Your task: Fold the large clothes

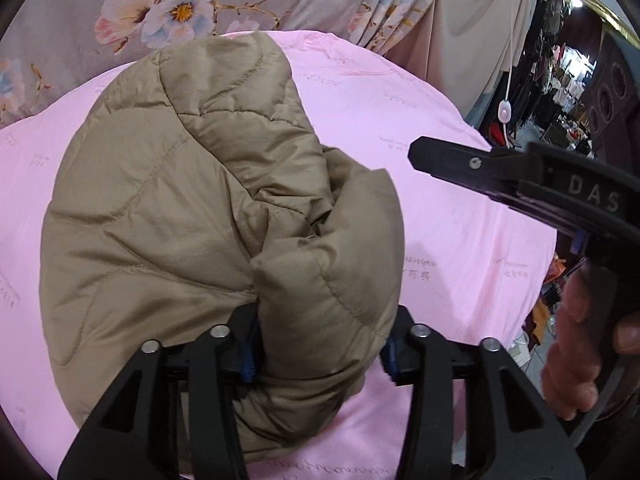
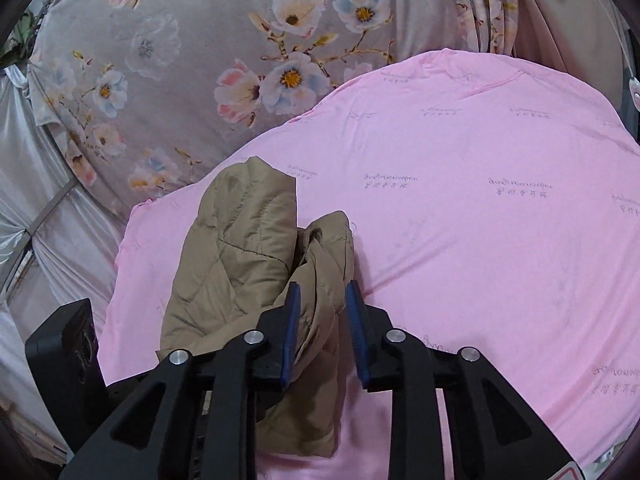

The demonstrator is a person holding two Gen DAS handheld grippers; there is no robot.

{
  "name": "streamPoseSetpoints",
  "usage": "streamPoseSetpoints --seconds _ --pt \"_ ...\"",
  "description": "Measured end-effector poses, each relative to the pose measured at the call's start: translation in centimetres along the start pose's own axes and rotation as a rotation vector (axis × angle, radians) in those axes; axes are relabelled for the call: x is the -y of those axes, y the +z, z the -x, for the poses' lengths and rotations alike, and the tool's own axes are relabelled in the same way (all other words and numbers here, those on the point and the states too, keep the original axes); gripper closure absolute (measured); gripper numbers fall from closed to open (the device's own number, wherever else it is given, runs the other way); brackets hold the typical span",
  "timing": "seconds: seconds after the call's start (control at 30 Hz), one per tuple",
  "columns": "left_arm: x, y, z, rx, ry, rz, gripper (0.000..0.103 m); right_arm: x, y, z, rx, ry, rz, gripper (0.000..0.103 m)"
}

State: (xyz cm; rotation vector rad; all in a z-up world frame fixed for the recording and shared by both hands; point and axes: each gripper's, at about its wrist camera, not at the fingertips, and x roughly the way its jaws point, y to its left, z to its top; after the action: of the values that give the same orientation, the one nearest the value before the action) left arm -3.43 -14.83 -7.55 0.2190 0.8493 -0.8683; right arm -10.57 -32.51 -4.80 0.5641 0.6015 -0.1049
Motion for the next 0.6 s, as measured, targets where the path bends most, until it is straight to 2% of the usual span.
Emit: streamPoseSetpoints --seconds 0.07,0.17,0.33,0.5,0.6 --pt "-0.5 0.5 1.8 0.03 -0.012 0.03 0.037 -0.7 0.5 0.2 0.018 -0.003 0.013 0.067" --pt "-1.2 1.4 4.1 0.081 -0.009 0.054 0.032 -2.0 2.1 0.7 0.056 -0.003 0.035 0.059" --pt "-4.0 3.4 7.6 0.173 0.12 0.1 0.028 -5.2 5.8 0.8 0.106 0.003 0.096 0.043" --pt "-8.2 5.7 8.1 0.192 0.254 0.171 0.028 -8.7 9.5 -0.6 0.128 -0.009 0.162 0.033" --pt "-10.9 6.8 7.4 0.184 0.319 0.208 0.028 -9.8 11.6 -2.5 0.107 0.0 0.152 0.03"
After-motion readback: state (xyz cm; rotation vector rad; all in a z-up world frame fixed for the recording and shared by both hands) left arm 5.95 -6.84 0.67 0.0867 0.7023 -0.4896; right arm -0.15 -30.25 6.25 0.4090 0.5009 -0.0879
